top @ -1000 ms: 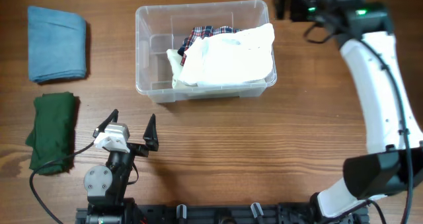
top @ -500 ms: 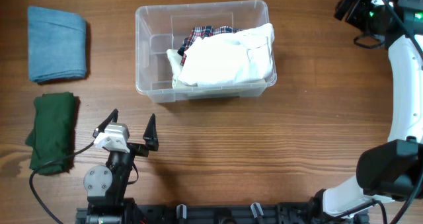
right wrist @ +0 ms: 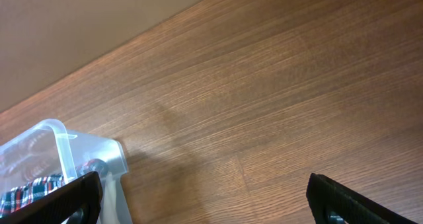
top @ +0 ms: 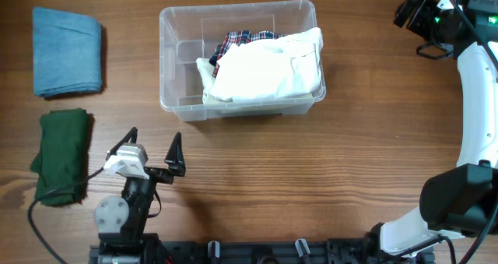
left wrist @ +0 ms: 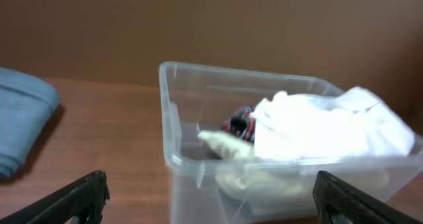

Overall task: Pack container
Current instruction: 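Move the left gripper down to the folded green garment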

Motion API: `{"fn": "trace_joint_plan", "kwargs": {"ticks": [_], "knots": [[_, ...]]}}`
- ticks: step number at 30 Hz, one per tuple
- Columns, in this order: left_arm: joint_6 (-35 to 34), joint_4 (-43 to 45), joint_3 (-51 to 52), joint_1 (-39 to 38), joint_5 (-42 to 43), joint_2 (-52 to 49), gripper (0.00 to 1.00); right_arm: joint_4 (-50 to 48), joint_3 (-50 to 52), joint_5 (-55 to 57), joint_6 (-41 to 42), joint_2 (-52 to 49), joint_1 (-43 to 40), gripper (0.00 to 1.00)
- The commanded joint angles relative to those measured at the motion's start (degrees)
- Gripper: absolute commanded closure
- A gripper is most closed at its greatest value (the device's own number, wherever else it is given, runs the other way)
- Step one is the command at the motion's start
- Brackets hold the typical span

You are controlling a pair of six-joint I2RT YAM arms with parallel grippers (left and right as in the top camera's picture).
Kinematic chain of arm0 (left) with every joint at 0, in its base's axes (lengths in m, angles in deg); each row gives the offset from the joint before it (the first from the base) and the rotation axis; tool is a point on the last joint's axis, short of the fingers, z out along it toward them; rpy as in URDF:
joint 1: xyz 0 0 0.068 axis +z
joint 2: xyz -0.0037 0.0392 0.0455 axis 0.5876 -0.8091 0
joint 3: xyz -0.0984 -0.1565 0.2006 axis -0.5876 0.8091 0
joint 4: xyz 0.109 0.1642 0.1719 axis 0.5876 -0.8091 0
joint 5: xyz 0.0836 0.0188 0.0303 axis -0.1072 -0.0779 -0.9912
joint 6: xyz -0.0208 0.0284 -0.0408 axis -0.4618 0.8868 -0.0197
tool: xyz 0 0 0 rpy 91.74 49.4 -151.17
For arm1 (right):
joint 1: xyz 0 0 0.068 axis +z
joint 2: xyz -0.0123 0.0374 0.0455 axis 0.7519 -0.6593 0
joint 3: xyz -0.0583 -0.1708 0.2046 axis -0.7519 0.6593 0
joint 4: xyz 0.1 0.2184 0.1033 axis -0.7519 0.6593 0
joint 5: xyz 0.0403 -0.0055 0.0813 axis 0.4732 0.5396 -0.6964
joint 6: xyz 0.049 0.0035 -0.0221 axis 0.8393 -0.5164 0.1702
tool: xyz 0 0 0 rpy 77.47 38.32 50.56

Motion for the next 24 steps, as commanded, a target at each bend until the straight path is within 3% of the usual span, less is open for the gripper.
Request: {"fn": "trace_joint_plan", "kwargs": {"ticks": [1,5,6,13,17,24], "knots": [[-2.56,-3.85,-9.99,-0.17,0.39,-6.01,0.00,0.02,0.52,0.44,0.85,-0.76,0.04,0.00],[-3.65,-13.03,-22.47,-0.17,-0.63,-16.92,0.00,0.02,0.52,0.42,0.85,-0.76,0.04,0.00],[-4.79,-22.05,-31.54,-0.17,-2.89,-24.50,0.00,0.02,0.52,0.44,0.87,-0.76,0.04,0.00],[-3.80,-48.74,-58.60,-0.17,-4.22,-48.13,0.00,0.02,0.52,0.42,0.87,-0.76,0.04,0.00],[-3.82,-52.81,-64.48,-0.17,-2.80,-56.08,0.00,0.02,0.52,0.44,0.87,-0.76,0.04,0.00],[-3.89,-53.64,-64.57,-0.15,-4.85,-63.43,0.00,0.02,0.52,0.44,0.85,-0.76,0.04,0.00]]}}
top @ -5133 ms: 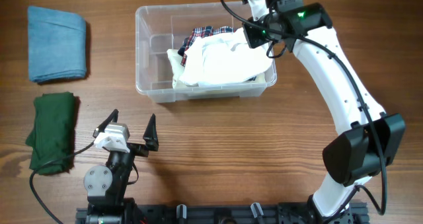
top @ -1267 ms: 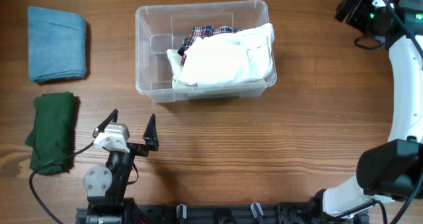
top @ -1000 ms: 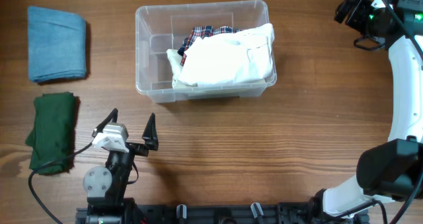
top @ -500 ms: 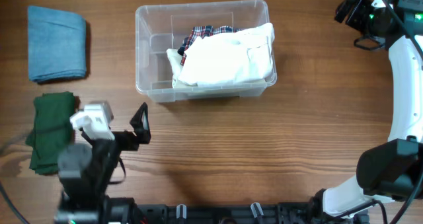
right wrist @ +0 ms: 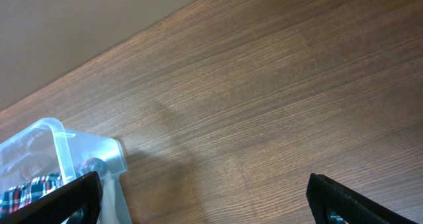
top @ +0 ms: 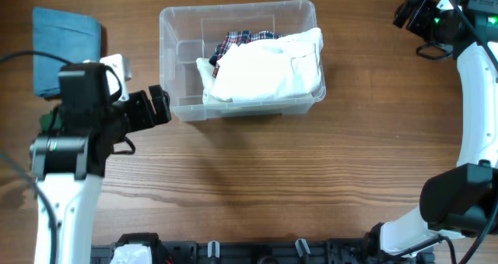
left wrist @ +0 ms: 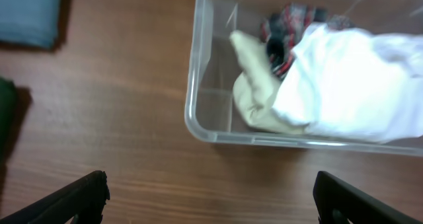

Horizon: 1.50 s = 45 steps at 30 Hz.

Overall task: Pack container
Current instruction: 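Move the left gripper down to the folded green garment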

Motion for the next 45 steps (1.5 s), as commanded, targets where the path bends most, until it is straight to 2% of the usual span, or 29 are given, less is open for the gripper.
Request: {"fn": "trace_joint_plan", "kwargs": {"ticks": [1,5,8,13,16,20,35,45], "knots": [[-1.44,-1.09,-0.79,-0.15,-3.98,-2.64,0.00,-0.02,0.24,0.42,0.85,-0.76,0.04,0.00],[-11.41,-6.73,-0.79,2.12,-19.45,-4.63,0.00,-0.02,0.24,0.42,0.83,-0.76,0.04,0.00],[-14.53,-11.10,-0.76,5.84,-26.38,-6.05,0.00,-0.02,0.24,0.42,0.83,-0.76,0.04,0.00],[-13.46,-11.52,-0.72,11.93,-31.74,-8.39,0.00,-0.02,0.24,0.42,0.85,-0.76,0.04,0.00],[-8.39,-10.91,-0.68,14.47,-33.40,-10.99,0.00,-0.02,0.24,0.42,0.83,-0.76,0.04,0.00],[-6.86,-11.04,-0.68,15.96,-38.01,-16.44,0.00,-0.02,0.24,0.42,0.83,-0.76,0.04,0.00],[-6.47,-7.98,-0.68,15.98,-53.53,-36.68,0.00,-0.02,0.24,0.42,0.83,-0.76,0.04,0.00],[-6.43,-4.42,-0.63,15.58,-56.17,-44.98,0.00,-0.02,0.24,0.42,0.85,-0.76,0.04,0.00]]}}
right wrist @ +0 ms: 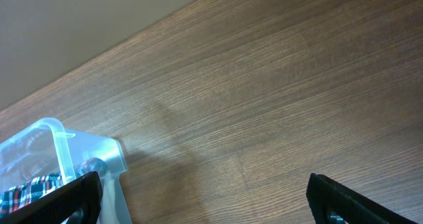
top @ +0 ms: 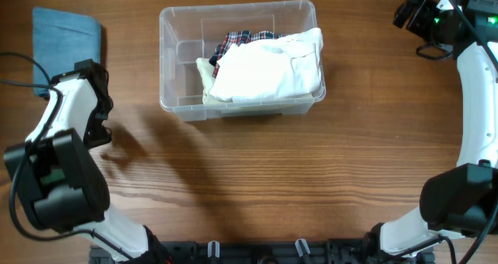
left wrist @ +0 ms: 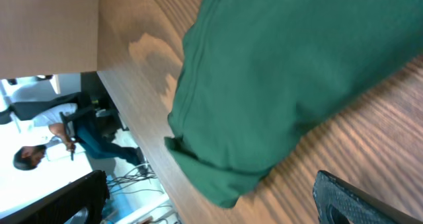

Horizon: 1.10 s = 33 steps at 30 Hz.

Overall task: Pack container
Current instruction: 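Move the left gripper down to the folded green garment, then grasp the green garment with the left gripper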

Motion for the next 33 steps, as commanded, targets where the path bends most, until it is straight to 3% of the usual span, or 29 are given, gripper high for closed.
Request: {"fn": "trace_joint_plan", "kwargs": {"ticks": [1,13,21,33], "knots": [[0.09,1.27,-0.57,-0.42,-3.34,-3.52,0.00,-0.04,0.26,0.42,0.81,-0.76,0.04,0.00],[-0.26,3.61,-0.46,-7.23,-10.51,-13.35,0.00,-0.04,0.26,0.42,0.83,-0.76,0.04,0.00],[-4.92,4.28,0.66,-6.71,-12.41,-17.07,0.00,-0.04,0.26,0.42,0.85,-0.76,0.04,0.00],[-4.90,13.16,7.54,-5.66,-12.87,-17.27,0.00,-0.04,0.26,0.42,0.83,-0.76,0.04,0.00]]}}
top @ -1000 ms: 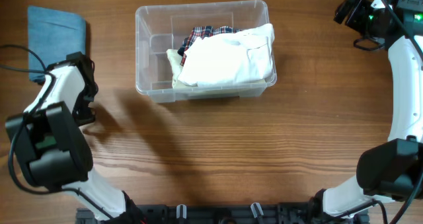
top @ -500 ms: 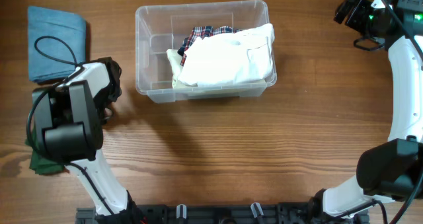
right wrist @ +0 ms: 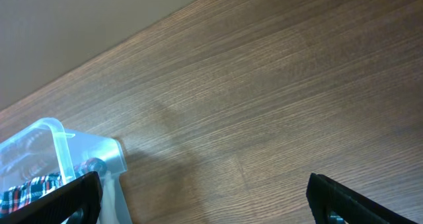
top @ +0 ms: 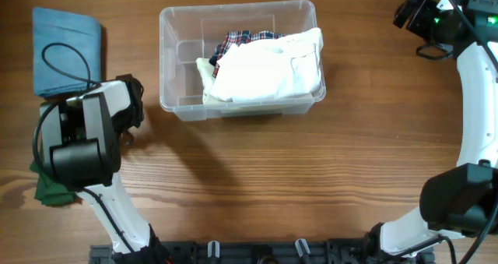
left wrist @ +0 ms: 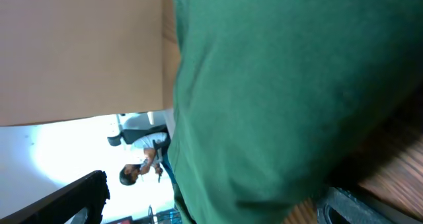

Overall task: Pack container
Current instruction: 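Grasp the green garment with the left gripper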

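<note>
The clear container [top: 237, 7] stands at the table's back middle with a white cloth [top: 268, 69] and a plaid cloth [top: 245, 38] inside. A folded green cloth [left wrist: 277, 85] fills the left wrist view. My left gripper [left wrist: 211, 197] is open, close against this cloth, one finger at each side of it. From overhead the left arm [top: 85, 135] covers most of the green cloth, and only a corner [top: 48, 184] shows. A folded blue cloth [top: 62, 26] lies at the back left. My right gripper [right wrist: 205, 197] is open over bare wood at the back right.
A black cable [top: 58, 61] loops over the blue cloth. The container's corner [right wrist: 53, 145] shows at the left of the right wrist view. The right arm [top: 478, 100] runs along the table's right edge.
My left gripper has come closer to the green cloth, which now fills its view. The arm now hides most of that cloth from overhead. The right arm has not moved.
My left arm first sat low at the table's front, open, facing the container. Then it was raised beside the container, looking down. Then it pointed at the green cloth at the left. Now its open fingers are right at that cloth. The right arm stayed still throughout.
</note>
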Motion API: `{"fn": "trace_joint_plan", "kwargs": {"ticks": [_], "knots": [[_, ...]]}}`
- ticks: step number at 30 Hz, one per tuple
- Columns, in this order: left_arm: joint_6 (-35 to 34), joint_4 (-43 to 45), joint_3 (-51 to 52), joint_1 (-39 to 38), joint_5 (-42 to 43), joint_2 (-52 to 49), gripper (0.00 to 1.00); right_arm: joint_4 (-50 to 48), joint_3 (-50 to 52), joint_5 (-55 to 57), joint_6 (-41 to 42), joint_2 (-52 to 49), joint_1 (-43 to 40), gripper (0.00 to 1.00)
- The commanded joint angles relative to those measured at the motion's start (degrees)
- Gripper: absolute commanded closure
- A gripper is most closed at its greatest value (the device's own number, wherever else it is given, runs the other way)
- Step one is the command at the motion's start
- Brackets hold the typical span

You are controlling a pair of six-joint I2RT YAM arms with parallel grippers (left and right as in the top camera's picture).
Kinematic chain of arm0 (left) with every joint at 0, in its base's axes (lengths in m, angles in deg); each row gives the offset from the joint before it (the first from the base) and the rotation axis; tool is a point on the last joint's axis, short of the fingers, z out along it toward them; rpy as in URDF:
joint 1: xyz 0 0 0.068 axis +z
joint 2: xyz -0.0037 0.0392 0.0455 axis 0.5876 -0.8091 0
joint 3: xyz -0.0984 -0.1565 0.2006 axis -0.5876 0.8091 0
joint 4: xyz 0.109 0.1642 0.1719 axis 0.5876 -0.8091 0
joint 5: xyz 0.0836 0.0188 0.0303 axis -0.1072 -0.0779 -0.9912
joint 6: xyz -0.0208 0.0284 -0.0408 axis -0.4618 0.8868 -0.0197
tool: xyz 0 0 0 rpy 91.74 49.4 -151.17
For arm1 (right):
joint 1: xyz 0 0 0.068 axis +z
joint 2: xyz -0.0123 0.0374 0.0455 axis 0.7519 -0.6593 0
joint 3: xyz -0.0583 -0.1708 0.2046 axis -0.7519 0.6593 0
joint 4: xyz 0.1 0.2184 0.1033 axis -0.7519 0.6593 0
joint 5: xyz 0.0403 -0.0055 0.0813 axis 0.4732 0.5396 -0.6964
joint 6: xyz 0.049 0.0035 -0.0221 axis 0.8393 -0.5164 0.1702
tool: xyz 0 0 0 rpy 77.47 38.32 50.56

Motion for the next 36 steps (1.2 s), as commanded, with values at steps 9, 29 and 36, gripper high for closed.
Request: {"fn": "trace_joint_plan", "kwargs": {"ticks": [9,29,36], "knots": [[-1.64,5.29,5.64,3.34,7.78,-2.60,0.00,-0.02,0.26,0.42,0.85,-0.76,0.04,0.00],[-1.62,8.13,5.64,6.93,10.84,-2.60,0.51,-0.02,0.26,0.42,0.83,-0.76,0.04,0.00],[-1.60,8.94,5.62,6.93,10.84,-2.60,0.62,-0.02,0.26,0.42,0.83,-0.76,0.04,0.00]]}}
